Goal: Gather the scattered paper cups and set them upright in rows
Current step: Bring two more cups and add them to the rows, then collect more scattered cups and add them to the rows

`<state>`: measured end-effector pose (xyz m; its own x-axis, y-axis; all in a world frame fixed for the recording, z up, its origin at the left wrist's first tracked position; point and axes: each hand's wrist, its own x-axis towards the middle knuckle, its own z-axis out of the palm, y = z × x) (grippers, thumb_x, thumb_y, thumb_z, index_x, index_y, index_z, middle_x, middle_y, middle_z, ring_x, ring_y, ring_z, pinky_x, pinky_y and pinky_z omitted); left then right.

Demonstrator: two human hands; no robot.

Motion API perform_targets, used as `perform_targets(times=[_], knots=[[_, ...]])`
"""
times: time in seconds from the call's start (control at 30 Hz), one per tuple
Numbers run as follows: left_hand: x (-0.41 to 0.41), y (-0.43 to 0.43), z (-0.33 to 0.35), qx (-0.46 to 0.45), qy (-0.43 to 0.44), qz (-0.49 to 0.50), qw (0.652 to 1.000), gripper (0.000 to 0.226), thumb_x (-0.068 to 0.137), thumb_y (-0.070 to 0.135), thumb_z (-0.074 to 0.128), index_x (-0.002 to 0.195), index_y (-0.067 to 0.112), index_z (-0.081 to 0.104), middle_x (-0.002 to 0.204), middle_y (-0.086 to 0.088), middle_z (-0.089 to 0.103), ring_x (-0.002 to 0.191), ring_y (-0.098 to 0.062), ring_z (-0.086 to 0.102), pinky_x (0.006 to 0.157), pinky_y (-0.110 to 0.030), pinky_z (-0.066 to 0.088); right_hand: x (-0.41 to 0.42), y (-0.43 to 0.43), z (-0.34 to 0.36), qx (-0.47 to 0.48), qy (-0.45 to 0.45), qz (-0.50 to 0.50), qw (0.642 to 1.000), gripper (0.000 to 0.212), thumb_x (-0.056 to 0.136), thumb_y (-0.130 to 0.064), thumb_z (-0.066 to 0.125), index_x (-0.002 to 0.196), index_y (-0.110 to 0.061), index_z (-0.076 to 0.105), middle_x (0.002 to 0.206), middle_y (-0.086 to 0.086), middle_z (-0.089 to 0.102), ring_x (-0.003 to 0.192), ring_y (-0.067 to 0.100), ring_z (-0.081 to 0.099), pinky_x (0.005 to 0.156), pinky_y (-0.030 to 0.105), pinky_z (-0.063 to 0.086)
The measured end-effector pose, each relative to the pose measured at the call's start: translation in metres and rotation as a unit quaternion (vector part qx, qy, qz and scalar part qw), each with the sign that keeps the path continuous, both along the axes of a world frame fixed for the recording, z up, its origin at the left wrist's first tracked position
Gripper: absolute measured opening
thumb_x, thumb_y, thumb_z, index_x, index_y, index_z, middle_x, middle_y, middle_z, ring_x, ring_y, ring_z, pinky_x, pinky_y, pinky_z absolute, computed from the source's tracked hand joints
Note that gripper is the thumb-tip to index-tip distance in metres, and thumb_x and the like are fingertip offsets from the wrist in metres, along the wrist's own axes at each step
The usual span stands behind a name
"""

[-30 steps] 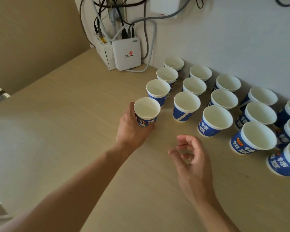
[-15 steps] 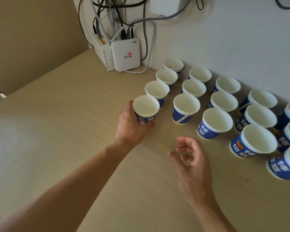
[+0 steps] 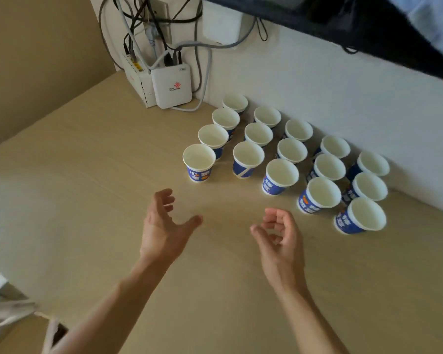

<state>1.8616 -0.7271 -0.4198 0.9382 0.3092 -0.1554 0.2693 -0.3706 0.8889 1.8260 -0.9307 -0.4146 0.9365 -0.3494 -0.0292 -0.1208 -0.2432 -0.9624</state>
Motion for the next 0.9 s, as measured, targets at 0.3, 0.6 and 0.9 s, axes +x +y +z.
perform_targets(times=[0.3, 0.6, 0.9], knots=[[-0.095, -0.038, 0.133, -0.074, 0.012, -0.092, 0.993, 0.056, 0.083, 0.027, 0.08, 0.131, 0.024, 0.051, 0.123, 0.005, 0.062, 0.111, -0.016, 0.06, 0.088, -0.032, 0.051, -0.132, -0.063, 0.103, 0.057, 0.064, -0.205, 0.975, 0.027, 0.087, -0.006, 0.076, 0.108, -0.019, 0.063, 0.1, 0.003, 0.065, 0.086, 0.013, 0.064, 0.068, 0.009, 0.046], [-0.167, -0.125, 0.228, -0.073, -0.014, -0.199, 0.977, 0.039, 0.087, 0.033, 0.073, 0.122, 0.027, 0.055, 0.12, 0.011, 0.065, 0.11, -0.009, 0.062, 0.094, -0.039, 0.052, -0.23, -0.093, 0.169, 0.128, 0.045, -0.285, 0.949, 0.024, 0.09, -0.008, 0.073, 0.111, -0.015, 0.066, 0.107, 0.008, 0.068, 0.091, 0.014, 0.065, 0.09, 0.042, 0.055], [-0.294, -0.242, 0.25, -0.101, -0.009, -0.282, 0.954, 0.027, 0.09, 0.029, 0.072, 0.115, 0.025, 0.06, 0.118, 0.008, 0.066, 0.107, -0.008, 0.062, 0.077, -0.028, 0.046, -0.344, -0.176, 0.205, 0.165, -0.004, -0.301, 0.939, 0.021, 0.087, -0.007, 0.076, 0.101, -0.019, 0.066, 0.096, 0.003, 0.068, 0.088, 0.017, 0.064, 0.09, 0.045, 0.055]])
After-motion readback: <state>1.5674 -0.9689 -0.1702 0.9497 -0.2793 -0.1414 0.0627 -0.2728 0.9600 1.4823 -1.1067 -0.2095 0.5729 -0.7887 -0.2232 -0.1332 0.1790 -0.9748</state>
